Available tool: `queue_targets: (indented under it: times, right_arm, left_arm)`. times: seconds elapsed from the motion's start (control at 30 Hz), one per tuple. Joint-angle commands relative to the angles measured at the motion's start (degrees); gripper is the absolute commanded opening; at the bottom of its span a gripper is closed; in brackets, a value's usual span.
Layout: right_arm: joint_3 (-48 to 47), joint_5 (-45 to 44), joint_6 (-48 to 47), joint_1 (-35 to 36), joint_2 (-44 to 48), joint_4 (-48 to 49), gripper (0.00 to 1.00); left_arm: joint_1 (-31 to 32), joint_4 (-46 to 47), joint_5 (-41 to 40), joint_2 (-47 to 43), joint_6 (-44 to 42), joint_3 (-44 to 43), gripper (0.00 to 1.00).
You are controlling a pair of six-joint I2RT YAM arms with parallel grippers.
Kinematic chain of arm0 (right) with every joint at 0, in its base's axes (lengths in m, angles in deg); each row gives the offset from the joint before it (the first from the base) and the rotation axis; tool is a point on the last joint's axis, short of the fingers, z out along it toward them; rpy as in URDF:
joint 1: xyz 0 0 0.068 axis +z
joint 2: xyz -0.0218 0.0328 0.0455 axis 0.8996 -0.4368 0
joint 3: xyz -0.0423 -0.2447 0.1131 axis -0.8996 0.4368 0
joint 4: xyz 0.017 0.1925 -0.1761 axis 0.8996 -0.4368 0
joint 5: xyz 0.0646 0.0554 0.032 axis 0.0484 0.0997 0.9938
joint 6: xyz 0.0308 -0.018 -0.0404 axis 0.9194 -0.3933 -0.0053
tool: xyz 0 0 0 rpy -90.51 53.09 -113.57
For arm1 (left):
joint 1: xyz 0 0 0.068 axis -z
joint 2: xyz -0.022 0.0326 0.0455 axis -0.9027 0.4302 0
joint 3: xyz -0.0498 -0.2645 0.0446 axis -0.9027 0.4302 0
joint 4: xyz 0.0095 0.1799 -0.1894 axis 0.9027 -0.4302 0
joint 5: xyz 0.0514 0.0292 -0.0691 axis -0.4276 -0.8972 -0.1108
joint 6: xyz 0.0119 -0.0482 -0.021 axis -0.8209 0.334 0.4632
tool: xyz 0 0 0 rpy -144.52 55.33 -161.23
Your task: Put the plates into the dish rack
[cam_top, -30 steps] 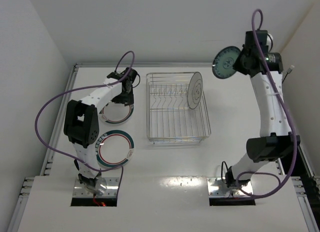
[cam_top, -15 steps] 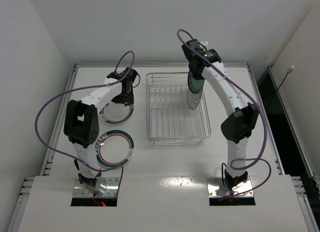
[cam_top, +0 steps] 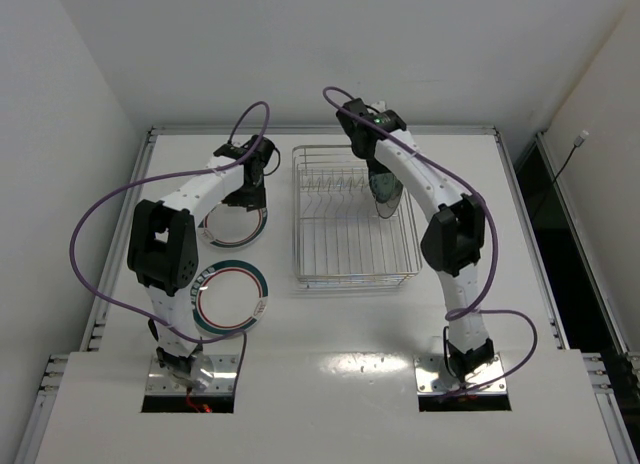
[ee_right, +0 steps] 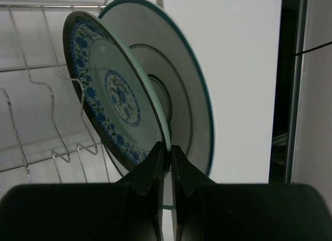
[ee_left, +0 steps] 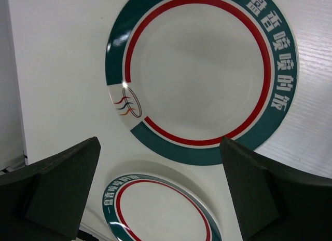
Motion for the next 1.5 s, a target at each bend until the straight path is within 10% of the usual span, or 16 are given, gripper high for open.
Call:
queue_targets:
  times: [0.0, 0.13, 0.4, 0.73, 1.13, 1.33, 1.47]
  right_arm:
    - [-0.8, 2.8, -1.2, 0.5, -0.4, -0.5, 0.00]
    - [-0.8, 8.1, -1.2, 0.5, -0.9, 0.0, 0.01]
    - [-7.0, 18.0, -1.2, -1.2, 2.2, -2.2, 0.35]
    - [-10.3, 29.3, -2.8, -3.0, 9.6, -1.2, 0.40]
    - [-7.2, 30.9, -1.8, -4.6, 11.2, -0.1, 0.40]
    - [-6.6, 30.9, -1.2, -5.1, 12.4, -0.7, 0.40]
    - [-3.5, 30.9, -0.6, -5.6, 13.7, -0.7, 0.40]
  left_arm:
    - [-0.2, -0.1, -4.1, -1.3, 1.3, -1.2, 1.00]
    - [-0.2, -0.7, -6.5, -1.3, 2.5, -1.2, 1.00]
    - [-10.6, -1.8, -2.9, 1.6, 6.1, -1.8, 1.00]
    - [-30.9, 5.7, 26.4, 7.2, 6.3, -3.9, 1.00]
    - [-33.8, 22.8, 54.1, 11.2, 2.9, 7.2, 1.00]
    - [-33.8, 24.4, 54.8, 12.8, 3.6, 10.1, 0.81]
    - [-33.8, 25.6, 58.7, 12.8, 3.6, 10.1, 0.44]
